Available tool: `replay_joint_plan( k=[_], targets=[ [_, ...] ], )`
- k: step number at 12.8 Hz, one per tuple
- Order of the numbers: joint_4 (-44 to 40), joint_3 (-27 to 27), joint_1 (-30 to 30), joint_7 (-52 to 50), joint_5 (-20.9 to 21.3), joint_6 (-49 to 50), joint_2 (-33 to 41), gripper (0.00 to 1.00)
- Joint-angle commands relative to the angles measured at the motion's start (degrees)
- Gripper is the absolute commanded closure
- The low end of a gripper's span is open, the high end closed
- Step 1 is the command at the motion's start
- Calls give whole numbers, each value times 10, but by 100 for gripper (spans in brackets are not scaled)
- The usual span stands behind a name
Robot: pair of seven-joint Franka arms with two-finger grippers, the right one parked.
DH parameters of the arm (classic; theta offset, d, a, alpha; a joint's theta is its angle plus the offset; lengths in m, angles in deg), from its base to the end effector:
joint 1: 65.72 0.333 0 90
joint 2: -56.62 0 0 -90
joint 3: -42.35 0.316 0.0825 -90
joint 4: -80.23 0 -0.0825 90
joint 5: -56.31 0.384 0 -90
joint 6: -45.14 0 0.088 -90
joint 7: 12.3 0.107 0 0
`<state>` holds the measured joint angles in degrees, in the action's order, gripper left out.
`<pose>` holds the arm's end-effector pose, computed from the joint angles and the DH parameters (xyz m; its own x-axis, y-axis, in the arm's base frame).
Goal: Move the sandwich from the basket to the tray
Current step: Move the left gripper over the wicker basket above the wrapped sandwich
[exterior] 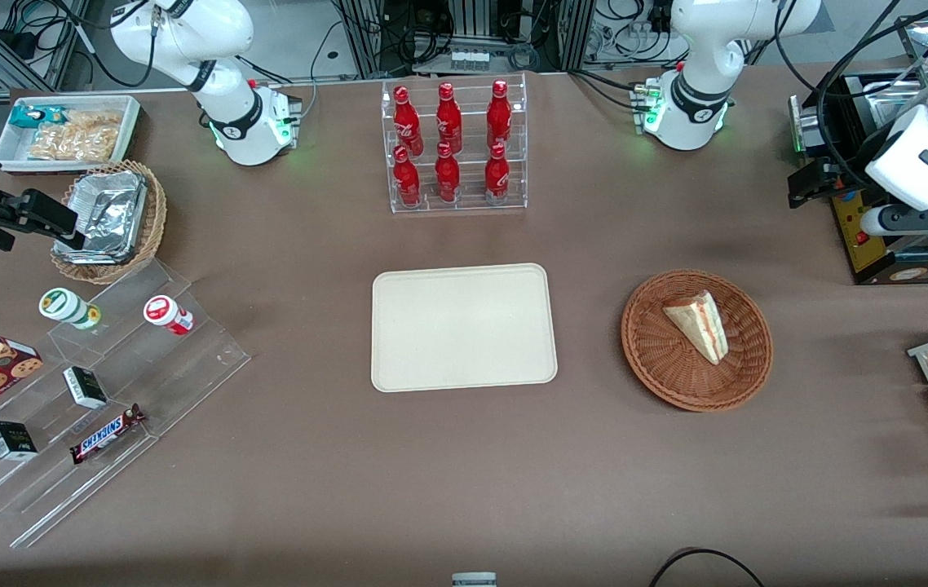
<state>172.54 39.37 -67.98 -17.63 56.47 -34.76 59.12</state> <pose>0.5184 -0.0478 0.6155 0.9853 0.0038 -0.1709 0.0003 -0.9998 -0.0210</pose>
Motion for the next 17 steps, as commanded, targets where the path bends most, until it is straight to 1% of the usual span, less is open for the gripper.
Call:
replay_joint_plan(
  k=[1,3,5,6,8,10,14,15,17],
  targets=[
    [-6,2,-5,8,-2,-9,-10,0],
    [15,2,-5,8,0,-9,-18,0],
    [24,2,-5,8,1,-11,-45,0],
    [36,2,-5,7,2,-34,-57,0],
    [84,1,-6,6,4,-100,-58,0],
    [157,2,-24,0,6,-195,-59,0],
    [263,1,-24,-6,6,-347,-57,0],
    [287,1,-24,-23,6,-379,-54,0],
    [316,1,-25,-88,6,-415,-51,0]
  ],
)
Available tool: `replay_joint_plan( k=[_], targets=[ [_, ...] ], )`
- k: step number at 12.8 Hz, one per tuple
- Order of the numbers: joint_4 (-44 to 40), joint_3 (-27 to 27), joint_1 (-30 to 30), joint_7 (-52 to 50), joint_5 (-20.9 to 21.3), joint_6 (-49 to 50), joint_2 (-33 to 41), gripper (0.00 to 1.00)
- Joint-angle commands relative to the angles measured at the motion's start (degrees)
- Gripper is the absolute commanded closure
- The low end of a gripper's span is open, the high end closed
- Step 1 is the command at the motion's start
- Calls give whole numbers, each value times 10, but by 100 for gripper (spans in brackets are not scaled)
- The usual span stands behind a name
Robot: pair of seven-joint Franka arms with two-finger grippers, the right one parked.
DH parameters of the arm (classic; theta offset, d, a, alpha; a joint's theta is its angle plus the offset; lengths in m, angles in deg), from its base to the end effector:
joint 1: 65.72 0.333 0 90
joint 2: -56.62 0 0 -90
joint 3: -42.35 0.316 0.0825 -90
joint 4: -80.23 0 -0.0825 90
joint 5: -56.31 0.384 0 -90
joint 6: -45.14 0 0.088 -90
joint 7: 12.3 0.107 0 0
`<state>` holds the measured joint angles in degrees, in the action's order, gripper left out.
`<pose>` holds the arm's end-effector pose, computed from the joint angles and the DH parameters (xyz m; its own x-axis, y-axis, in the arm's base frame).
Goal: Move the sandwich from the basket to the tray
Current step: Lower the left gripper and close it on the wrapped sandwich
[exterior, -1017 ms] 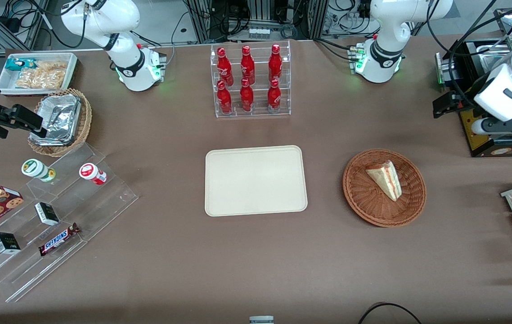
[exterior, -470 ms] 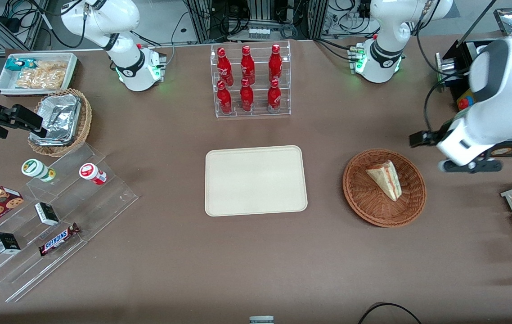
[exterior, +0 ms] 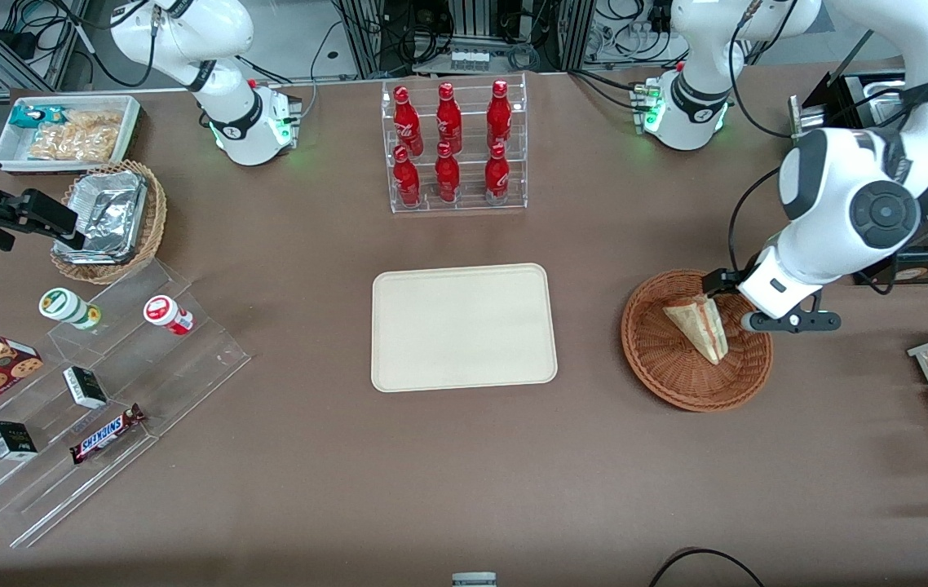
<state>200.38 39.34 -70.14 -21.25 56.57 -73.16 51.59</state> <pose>0.5413 -0.0701 0.3700 0.9927 0.0249 -0.1183 0.0230 -0.9996 -0.0177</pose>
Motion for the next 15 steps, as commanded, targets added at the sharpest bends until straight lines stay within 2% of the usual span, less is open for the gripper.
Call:
replay_joint_plan(
  k=[1,3,4,6,8,15],
  targets=[
    [53,1,-3,-86,5,-51,25,0],
    [82,1,-4,-182,4,-113,23,0],
    [83,1,-7,-242,4,-127,17,0],
    [83,1,-15,-286,4,-135,2,0],
    [81,1,-17,-378,4,-152,-22,0],
    [83,1,-16,-395,4,-185,-81,0]
  ],
)
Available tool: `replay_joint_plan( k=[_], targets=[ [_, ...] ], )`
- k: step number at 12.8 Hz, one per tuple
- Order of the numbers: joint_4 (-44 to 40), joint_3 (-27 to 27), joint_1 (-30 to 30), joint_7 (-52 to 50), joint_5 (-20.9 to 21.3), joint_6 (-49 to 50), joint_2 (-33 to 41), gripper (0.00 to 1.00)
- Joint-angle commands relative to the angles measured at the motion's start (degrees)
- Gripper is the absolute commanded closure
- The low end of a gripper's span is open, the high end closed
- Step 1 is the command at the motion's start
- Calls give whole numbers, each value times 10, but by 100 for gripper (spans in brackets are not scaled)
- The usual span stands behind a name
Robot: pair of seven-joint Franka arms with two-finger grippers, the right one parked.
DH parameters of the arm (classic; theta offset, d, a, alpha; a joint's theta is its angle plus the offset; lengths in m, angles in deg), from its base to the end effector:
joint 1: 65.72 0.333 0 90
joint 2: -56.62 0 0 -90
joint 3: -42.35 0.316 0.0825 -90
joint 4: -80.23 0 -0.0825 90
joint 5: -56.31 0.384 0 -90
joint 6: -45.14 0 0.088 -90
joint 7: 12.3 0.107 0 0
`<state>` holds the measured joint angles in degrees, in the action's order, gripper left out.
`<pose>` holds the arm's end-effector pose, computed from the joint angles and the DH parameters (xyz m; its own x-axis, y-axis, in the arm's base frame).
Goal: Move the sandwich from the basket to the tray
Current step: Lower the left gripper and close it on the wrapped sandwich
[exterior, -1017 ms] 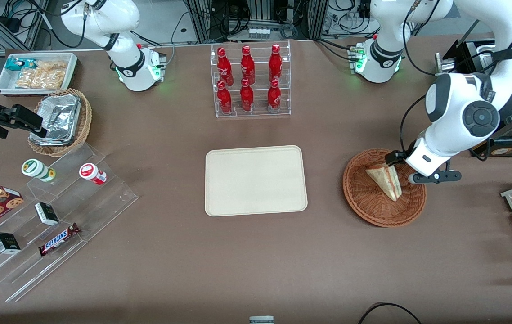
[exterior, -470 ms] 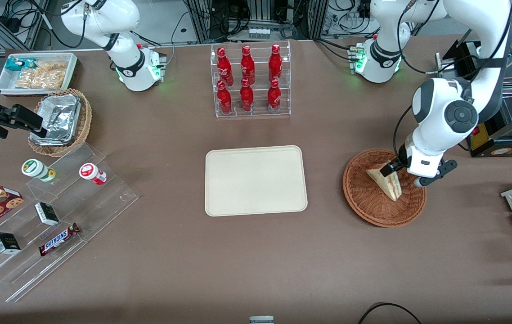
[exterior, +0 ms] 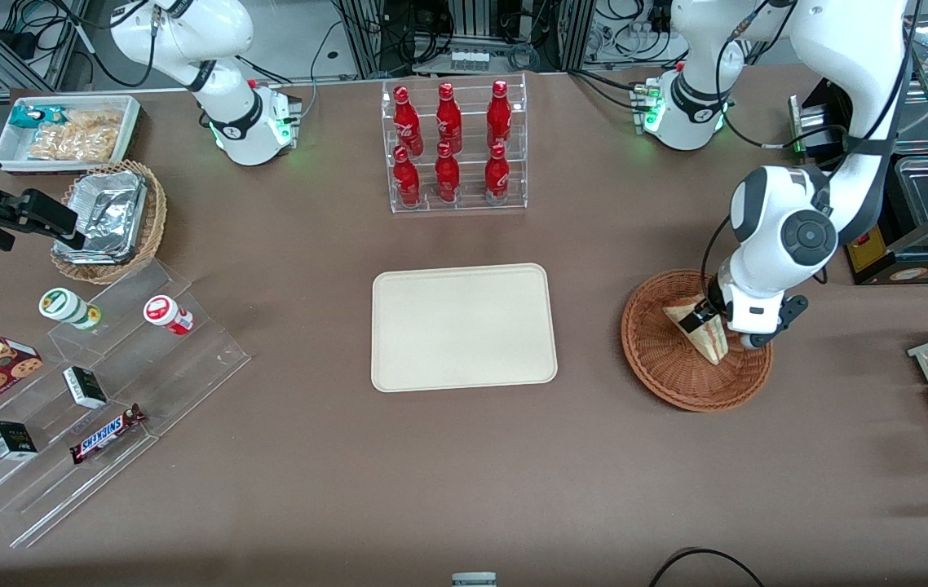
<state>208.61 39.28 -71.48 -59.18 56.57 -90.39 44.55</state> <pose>0.5271 -0.0819 0.2672 0.7864 0.6144 -0.0645 0.6118 -0.7890 -0.0567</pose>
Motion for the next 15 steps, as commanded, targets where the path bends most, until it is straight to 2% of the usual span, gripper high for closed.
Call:
replay_joint_plan(
  k=[1,2,3,4,5,6,8,11,13,15],
  targets=[
    [-1,2,-1,-16,4,-17,-18,0],
    [-1,2,-1,-17,4,-21,-27,1],
    [-2,2,-2,-21,2,-19,-29,18],
    [-2,2,-2,-21,1,-14,-29,44],
    [-2,2,-2,-21,1,-11,-28,74],
    [-2,2,-2,-15,1,-6,-25,86],
    [-18,2,-3,-9,3,24,-23,91],
    [-108,0,-6,26,3,162,-16,92],
    [-166,-4,-26,90,0,240,-21,95],
    [-194,-6,-55,99,-6,278,-25,100]
  ],
)
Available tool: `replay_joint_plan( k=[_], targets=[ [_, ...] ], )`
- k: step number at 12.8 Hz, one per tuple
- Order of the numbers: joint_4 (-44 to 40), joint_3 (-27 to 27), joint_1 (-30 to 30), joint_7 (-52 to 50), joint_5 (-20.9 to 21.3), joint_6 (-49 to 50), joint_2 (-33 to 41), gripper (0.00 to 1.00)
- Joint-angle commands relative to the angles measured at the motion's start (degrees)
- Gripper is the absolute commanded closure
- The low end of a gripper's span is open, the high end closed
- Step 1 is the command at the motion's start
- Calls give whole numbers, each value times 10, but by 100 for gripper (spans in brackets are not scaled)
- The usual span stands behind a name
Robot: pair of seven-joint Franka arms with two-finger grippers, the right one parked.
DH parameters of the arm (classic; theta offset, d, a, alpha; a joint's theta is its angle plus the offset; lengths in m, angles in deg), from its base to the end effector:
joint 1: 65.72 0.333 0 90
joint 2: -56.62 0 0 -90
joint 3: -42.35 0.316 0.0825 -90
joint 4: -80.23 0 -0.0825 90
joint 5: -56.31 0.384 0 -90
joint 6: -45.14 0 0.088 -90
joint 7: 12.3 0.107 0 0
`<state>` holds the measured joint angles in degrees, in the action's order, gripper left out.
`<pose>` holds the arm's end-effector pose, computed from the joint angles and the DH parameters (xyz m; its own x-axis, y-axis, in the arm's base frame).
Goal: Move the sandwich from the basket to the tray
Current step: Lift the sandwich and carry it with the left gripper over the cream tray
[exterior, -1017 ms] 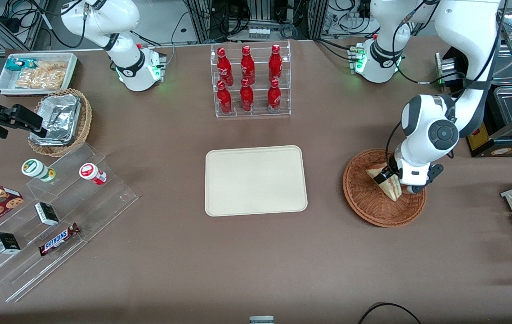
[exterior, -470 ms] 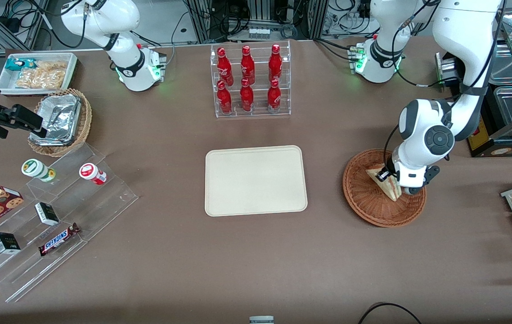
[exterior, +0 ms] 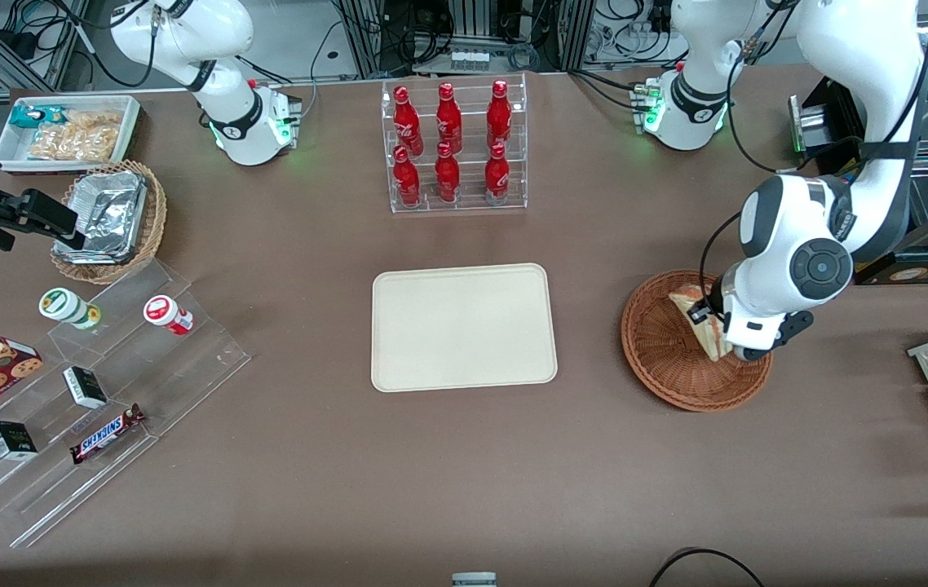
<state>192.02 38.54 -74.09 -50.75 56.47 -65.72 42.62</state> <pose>0.5611 -0.1197 0.3362 0.8702 0.4457 -0.2099 0.4220 -0.8943 -0.1491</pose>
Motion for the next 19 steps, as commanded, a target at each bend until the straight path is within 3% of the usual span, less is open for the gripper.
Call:
replay_joint_plan(
  k=[1,6,10,12,19],
  targets=[
    [-31,1,-50,12,-5,27,-9,100],
    [-118,-3,-151,-7,-7,18,-81,96],
    [-162,-3,-221,-38,-51,-51,-138,100],
    [-183,-4,-257,-60,-53,-85,-169,100],
    [-362,-3,-349,-167,-46,-80,-312,100]
  ],
)
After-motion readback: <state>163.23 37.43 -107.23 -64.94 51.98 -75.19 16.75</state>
